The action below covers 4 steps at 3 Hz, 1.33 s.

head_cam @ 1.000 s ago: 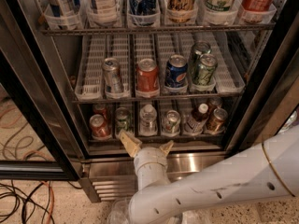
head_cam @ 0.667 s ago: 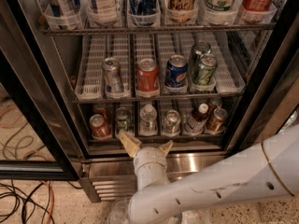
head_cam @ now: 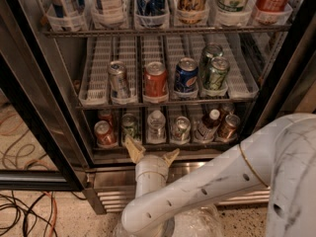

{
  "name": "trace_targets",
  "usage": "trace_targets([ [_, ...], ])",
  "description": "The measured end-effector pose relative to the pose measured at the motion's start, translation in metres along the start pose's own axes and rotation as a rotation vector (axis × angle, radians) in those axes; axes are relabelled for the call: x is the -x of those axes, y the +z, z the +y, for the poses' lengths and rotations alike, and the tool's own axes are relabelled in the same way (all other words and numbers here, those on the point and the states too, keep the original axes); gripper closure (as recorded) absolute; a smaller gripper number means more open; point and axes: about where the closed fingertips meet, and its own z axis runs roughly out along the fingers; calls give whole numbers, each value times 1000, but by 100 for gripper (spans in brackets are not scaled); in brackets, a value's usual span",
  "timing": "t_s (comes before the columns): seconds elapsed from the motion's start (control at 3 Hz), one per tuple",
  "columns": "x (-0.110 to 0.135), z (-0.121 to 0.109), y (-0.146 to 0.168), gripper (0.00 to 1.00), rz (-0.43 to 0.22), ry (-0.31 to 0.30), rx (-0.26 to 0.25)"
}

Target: Pick water bottle from bottom shelf of fridge

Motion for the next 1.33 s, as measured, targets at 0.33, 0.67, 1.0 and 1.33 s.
trace_targets([
  [0.33, -19, -17, 9, 0, -44, -40, -90],
  [0.67, -19, -17, 9, 0, -44, -40, -90],
  [1.0, -40, -8, 13, 2, -3, -57, -66],
  [1.33, -55, -5, 18, 17, 7, -89, -62],
])
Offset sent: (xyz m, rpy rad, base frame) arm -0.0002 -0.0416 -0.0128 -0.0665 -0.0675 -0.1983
